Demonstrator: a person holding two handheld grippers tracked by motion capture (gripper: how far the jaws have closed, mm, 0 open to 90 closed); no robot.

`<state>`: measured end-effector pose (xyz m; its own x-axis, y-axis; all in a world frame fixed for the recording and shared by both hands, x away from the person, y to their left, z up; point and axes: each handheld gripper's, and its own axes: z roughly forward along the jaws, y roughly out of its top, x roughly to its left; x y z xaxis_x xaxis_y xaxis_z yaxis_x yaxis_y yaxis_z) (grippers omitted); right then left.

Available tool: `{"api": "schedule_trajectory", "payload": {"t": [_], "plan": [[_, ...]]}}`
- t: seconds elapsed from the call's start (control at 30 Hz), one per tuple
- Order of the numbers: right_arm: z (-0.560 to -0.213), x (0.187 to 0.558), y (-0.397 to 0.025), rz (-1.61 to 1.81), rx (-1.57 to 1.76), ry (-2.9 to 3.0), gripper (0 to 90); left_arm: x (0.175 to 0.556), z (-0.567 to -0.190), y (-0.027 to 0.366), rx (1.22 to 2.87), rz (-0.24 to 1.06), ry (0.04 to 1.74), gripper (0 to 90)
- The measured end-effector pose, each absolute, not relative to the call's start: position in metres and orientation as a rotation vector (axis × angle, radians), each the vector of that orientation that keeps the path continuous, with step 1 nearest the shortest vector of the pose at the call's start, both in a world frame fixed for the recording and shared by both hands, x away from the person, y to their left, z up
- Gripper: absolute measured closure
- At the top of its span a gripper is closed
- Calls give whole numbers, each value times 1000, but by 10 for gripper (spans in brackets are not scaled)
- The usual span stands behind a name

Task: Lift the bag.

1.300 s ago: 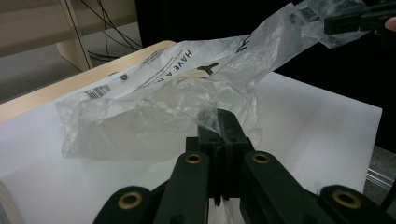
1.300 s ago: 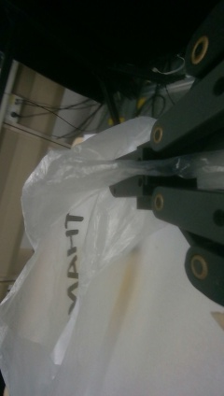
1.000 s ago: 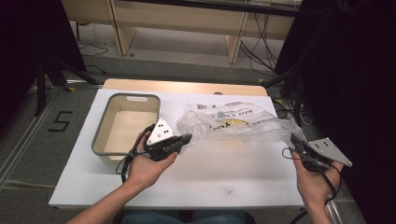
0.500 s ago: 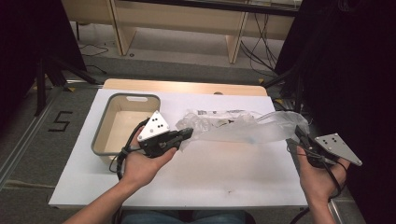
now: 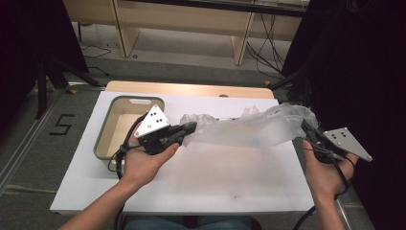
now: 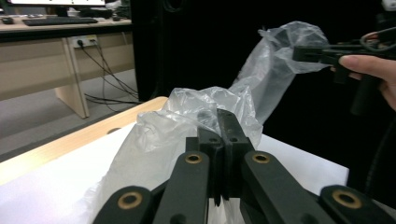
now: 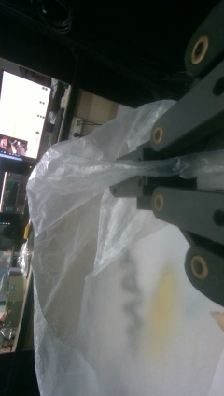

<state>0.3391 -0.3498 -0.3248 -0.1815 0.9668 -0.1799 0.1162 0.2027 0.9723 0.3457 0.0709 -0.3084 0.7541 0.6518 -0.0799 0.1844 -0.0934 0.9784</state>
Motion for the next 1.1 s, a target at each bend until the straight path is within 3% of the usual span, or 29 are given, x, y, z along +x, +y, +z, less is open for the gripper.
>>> {"api": "schedule_trajectory", "payload": {"t": [0.53,1.1], "plan": [[-326,381,-333,1129,1083,1527,900,406,-318,68,1644,618,776,890],[-346,424,-321,1117,1147,1557,900,456,-338,55,1640,674,899,888]]}}
